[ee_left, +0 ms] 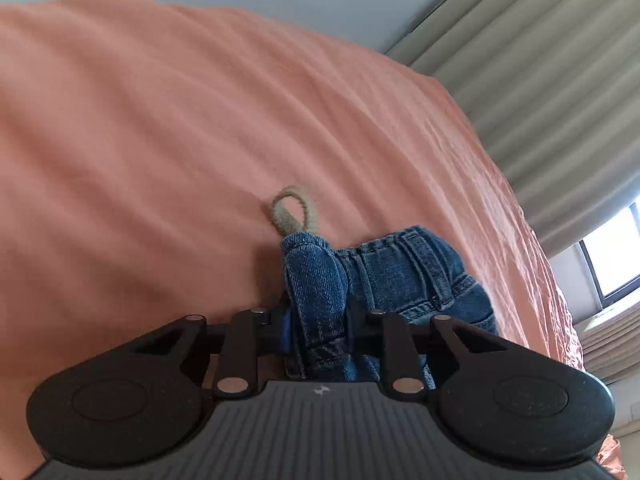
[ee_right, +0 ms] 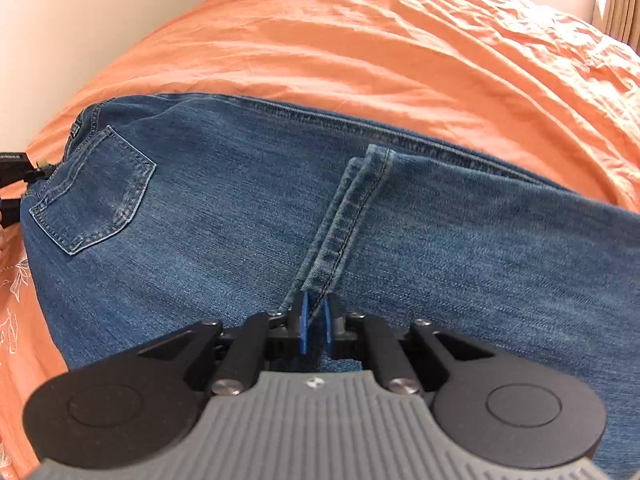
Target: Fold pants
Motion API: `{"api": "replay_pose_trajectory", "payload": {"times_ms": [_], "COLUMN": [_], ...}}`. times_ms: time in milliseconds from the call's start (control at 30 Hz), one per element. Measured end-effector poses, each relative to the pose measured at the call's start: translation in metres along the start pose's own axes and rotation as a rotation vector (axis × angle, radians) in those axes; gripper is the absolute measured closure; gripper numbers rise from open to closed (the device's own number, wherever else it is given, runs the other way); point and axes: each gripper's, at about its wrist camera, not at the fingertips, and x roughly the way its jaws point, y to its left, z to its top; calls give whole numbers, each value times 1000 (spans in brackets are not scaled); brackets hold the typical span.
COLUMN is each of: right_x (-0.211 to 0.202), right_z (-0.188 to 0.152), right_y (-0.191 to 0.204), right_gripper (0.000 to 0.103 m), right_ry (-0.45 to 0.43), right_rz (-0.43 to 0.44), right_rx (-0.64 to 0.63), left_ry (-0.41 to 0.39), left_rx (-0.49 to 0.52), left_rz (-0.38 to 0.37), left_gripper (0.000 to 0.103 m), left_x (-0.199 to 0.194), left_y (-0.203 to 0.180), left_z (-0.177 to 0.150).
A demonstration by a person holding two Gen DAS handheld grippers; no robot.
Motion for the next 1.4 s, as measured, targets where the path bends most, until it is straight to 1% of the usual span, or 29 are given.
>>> {"api": "replay_pose_trajectory", "payload": {"times_ms": [67,133,200,267,333,400,500,600,667,733,767,800,867,933,967,1000,1033,1067,1100,1133,1167,1200,1267,1300,1400], "right_x": [-14,-31,-46,-63,-81,-97,-119,-139,-148,-154,-156,-158,-159,-160,-161,-161,-161,-161,-159,-158,-156,-154,-152,-152,-148], "right_z": [-3,-7,-12,-17,-25,-32,-47,-67,-82,-98,-107,-115,-132,-143,-148,-153,-155,-156,-155,-154,-152,-148,-138,-133,-113], "right_y": [-2,-9,-14,-20,-28,-35,-50,-71,-86,-100,-107,-113,-123,-129,-130,-132,-131,-131,-130,-128,-127,-124,-120,-119,-117], "right_gripper": [98,98,98,97,97,97,97,97,97,97,97,97,97,97,97,96,95,91,86,77,72,71,71,71,70], "right_ry": [-35,-63,-89,-118,-152,-181,-214,-236,-241,-236,-232,-229,-218,-213,-213,-211,-209,-209,-211,-212,-214,-216,-231,-239,-257], "right_rz": [12,21,28,40,51,60,66,43,20,1,-1,-1,-1,6,11,19,25,31,44,55,66,74,87,102,162], "right_rx": [3,24,37,54,75,99,144,189,218,255,277,295,332,350,354,355,354,353,353,351,349,346,344,347,375], "left_ry": [-58,-103,-148,-193,-233,-256,-285,-273,-252,-202,-163,-108,14,142,177,200,231,275,329,376,420,456,473,469,403], "left_rx": [62,121,200,307,435,546,734,898,994,1076,1102,1126,1166,1175,1171,1163,1134,1096,1055,1013,976,943,912,897,895], "left_rz": [-33,-81,-132,-177,-210,-237,-249,-261,-264,-266,-266,-264,-252,-226,-206,-204,-224,-253,-285,-315,-342,-363,-393,-411,-426], "left_gripper": [85,85,85,85,85,85,85,84,84,84,84,83,82,79,78,75,69,64,53,45,43,42,42,42,42], "left_x": [-23,-49,-75,-103,-125,-141,-154,-158,-151,-142,-138,-130,-120,-110,-111,-112,-114,-114,-110,-107,-106,-106,-108,-110,-117], "left_y": [-20,-46,-76,-111,-150,-182,-229,-261,-275,-279,-277,-275,-268,-261,-254,-249,-245,-241,-242,-242,-242,-242,-245,-246,-249], "left_z": [2,0,-8,-24,-49,-78,-136,-196,-240,-281,-298,-315,-343,-361,-365,-365,-361,-356,-350,-343,-336,-328,-316,-308,-282]}}
